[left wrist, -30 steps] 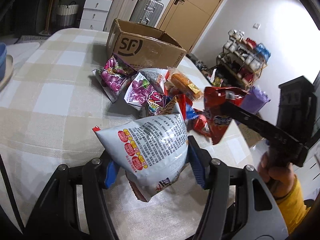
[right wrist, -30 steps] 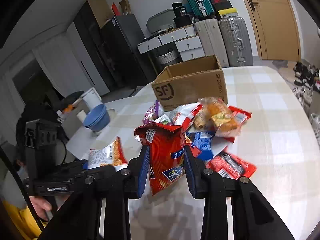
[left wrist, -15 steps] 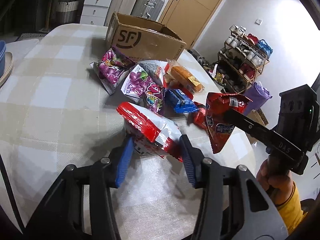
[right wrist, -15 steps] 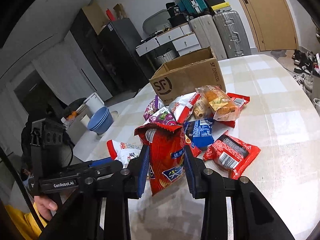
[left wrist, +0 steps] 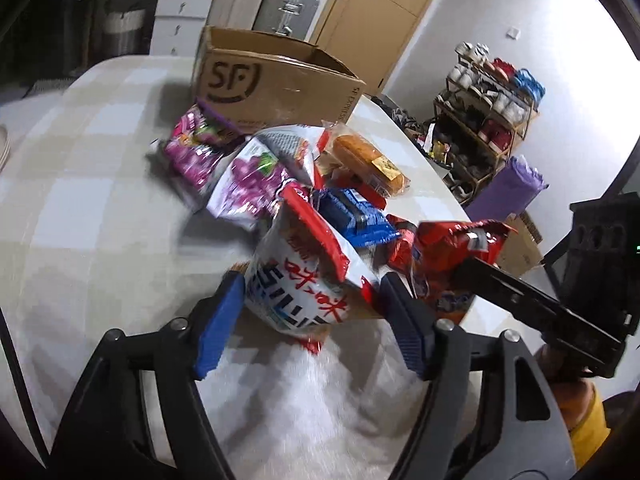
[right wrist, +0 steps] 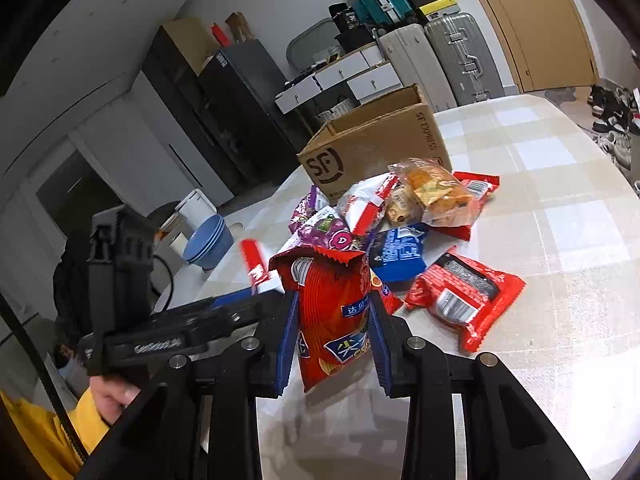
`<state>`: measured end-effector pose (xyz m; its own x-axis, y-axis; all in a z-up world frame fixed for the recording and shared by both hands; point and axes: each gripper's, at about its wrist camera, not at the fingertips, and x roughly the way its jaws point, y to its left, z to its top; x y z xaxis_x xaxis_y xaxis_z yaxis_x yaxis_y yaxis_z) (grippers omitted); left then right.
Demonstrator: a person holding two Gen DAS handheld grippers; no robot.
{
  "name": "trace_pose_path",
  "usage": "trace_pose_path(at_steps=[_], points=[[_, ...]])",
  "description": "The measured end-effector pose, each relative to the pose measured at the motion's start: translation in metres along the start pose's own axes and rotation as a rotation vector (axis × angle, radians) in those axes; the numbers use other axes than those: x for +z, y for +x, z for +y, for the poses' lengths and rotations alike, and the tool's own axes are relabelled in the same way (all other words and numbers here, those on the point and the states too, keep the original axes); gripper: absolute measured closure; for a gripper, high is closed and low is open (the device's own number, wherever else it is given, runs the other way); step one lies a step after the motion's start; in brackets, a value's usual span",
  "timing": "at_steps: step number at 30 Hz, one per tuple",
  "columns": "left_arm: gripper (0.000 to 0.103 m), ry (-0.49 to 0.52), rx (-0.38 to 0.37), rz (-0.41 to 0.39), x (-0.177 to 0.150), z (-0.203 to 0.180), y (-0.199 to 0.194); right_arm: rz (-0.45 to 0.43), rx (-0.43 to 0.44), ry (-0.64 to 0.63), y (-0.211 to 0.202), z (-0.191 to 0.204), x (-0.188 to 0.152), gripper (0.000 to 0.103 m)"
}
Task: Organize snacks
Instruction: 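Lift the white chip bag with the left tool while the right tool lifts the red bag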
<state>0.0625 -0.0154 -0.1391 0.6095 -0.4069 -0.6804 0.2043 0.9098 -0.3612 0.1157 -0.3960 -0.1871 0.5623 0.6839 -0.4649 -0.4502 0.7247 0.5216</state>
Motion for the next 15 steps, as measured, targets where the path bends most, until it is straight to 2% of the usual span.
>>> trace_pose_path(at_steps=[2,6,10,15], points=[[0.039,0.010,-0.006,0.015,0.006,-0.003,0.010,-0.003,0.002,0.013,-0.002,-0.004,0.000,0.070],[0.054,0.079,0.014,0.044,0.013,-0.015,0.027,-0.011,0.006,0.041,-0.005,-0.014,-0.001,0.070],[0.060,0.046,0.004,0.045,0.014,-0.015,0.029,-0.012,0.009,0.052,-0.004,-0.019,-0.001,0.070],[0.065,0.066,0.014,0.050,0.015,-0.016,0.029,-0.015,0.014,0.058,-0.003,-0.021,-0.002,0.070]])
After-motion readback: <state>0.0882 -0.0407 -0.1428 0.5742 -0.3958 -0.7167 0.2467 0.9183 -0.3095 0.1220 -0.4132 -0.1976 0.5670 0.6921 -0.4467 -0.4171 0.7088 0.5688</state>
